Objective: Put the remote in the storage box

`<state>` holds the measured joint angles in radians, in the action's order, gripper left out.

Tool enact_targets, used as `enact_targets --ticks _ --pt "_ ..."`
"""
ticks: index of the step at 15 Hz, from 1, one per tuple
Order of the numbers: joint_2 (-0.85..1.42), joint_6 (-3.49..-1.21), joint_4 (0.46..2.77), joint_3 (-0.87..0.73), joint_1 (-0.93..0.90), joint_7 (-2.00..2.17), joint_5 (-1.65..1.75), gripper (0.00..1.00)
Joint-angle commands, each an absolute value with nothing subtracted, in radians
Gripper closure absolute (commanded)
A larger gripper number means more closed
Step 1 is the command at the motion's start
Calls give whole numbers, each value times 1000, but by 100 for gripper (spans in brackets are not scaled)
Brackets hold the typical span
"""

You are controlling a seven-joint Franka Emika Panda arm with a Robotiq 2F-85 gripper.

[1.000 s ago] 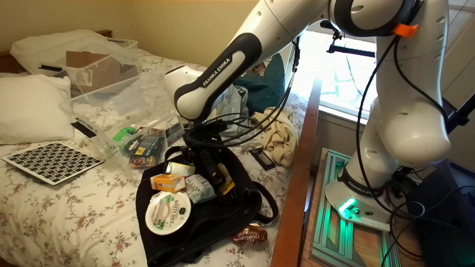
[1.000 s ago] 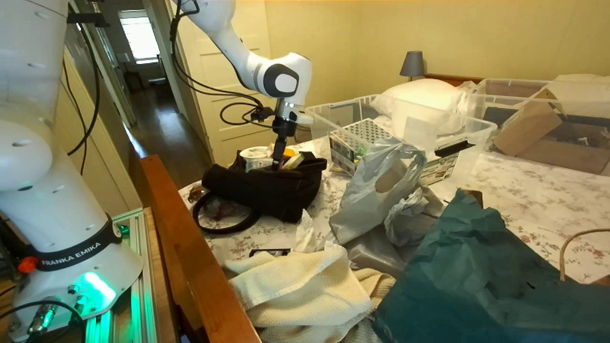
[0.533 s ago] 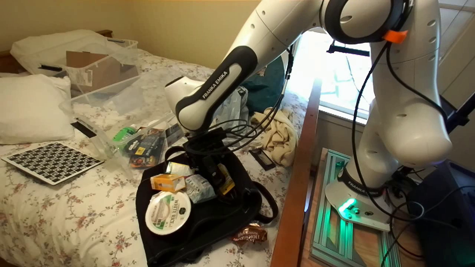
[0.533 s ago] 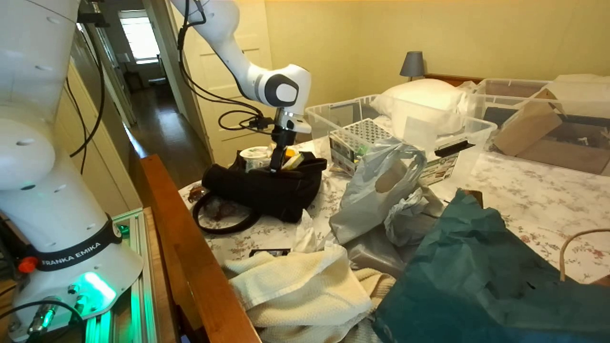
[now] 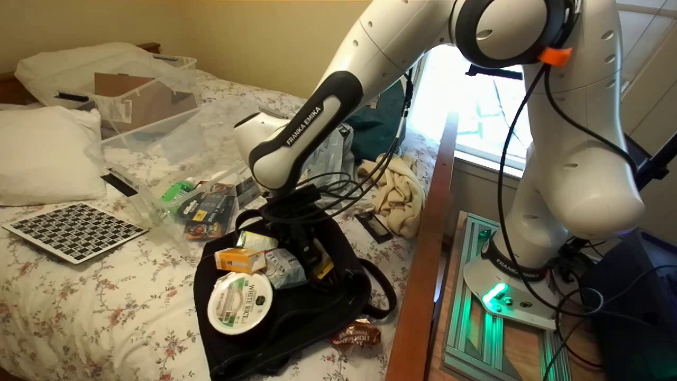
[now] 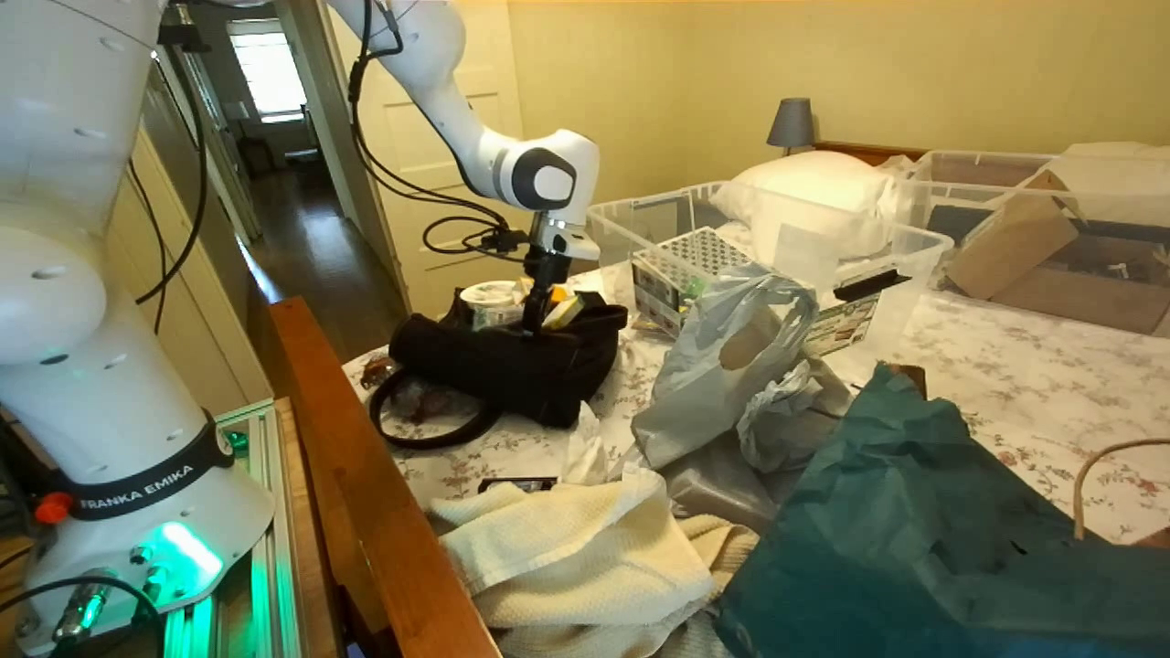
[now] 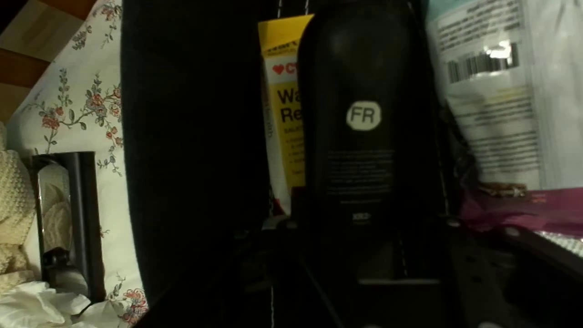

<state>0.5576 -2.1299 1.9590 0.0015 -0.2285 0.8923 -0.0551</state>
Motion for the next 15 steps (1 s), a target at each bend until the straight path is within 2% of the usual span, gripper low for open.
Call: enact_targets --ticks 1,15 --pt "587 -2149 1932 0 -231 896 -48 74" --pt "370 -2382 2116 21 -211 709 -65 74"
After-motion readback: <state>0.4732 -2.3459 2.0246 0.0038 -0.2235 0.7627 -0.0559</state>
